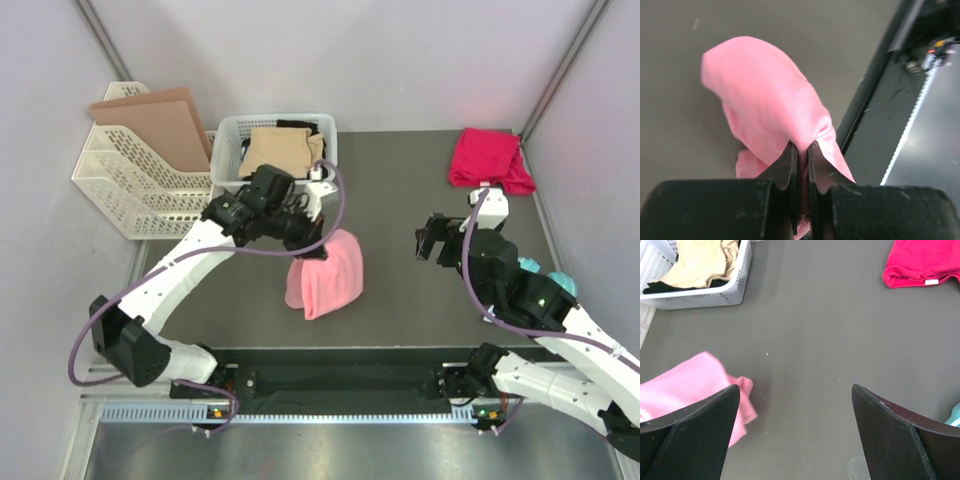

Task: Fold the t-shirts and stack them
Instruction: Move the tshirt to the center of the board, then flatten out the tshirt

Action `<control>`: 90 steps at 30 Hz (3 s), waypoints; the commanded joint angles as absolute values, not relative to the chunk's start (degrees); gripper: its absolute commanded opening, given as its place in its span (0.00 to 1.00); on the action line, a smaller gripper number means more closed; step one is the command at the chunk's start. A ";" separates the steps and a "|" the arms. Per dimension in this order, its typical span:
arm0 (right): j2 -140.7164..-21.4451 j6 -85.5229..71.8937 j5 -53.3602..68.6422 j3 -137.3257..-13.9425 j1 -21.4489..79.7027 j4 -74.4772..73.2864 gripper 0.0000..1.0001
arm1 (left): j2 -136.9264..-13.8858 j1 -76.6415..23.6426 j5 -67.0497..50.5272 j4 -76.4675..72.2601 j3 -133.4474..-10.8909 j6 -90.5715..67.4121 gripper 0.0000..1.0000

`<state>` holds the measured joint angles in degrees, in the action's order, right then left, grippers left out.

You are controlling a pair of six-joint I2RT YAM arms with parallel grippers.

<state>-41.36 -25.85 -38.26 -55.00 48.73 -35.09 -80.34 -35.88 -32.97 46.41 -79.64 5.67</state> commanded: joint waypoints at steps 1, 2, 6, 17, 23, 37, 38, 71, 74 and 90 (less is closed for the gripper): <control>-41.04 -26.37 -37.44 -53.88 49.57 -32.96 0.93 | -73.32 -27.18 -31.03 43.00 -67.81 6.32 0.00; -41.04 -26.37 -37.27 -53.62 49.48 -32.78 0.93 | -72.60 -24.98 -30.94 42.11 -65.41 6.85 0.00; -41.40 -26.54 -35.69 -52.56 49.48 -31.82 0.93 | -73.90 -15.14 -30.76 39.91 -56.88 10.28 0.00; -48.50 -28.47 -26.38 -47.90 49.57 -27.86 0.95 | -84.55 -6.16 -24.80 36.21 -58.27 15.11 0.64; -59.67 -29.26 -20.92 -47.11 49.48 -25.32 0.95 | -79.38 -6.85 -25.28 39.27 -63.97 18.80 0.99; -70.50 -30.14 -20.91 -51.24 49.39 -22.85 0.90 | -79.79 -42.62 -20.31 43.42 -60.47 15.47 0.96; -69.88 -30.41 -21.35 -50.98 49.31 -23.46 0.90 | -81.37 -42.71 -20.13 42.37 -59.95 15.29 0.96; -47.02 -32.17 -26.01 -45.44 49.22 -26.89 0.91 | -92.82 -35.86 -10.81 37.52 -67.59 14.24 0.45; -46.41 -32.26 -25.93 -44.65 49.31 -26.72 0.93 | -88.96 -39.01 -7.83 37.18 -64.96 14.76 0.69; -45.71 -32.87 -25.93 -44.82 49.22 -26.98 0.93 | -93.16 -44.56 -0.79 31.91 -58.80 15.03 0.70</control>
<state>-47.24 -32.58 -24.99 -44.25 48.71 -27.68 -91.92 -44.51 -4.12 35.97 -59.70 13.93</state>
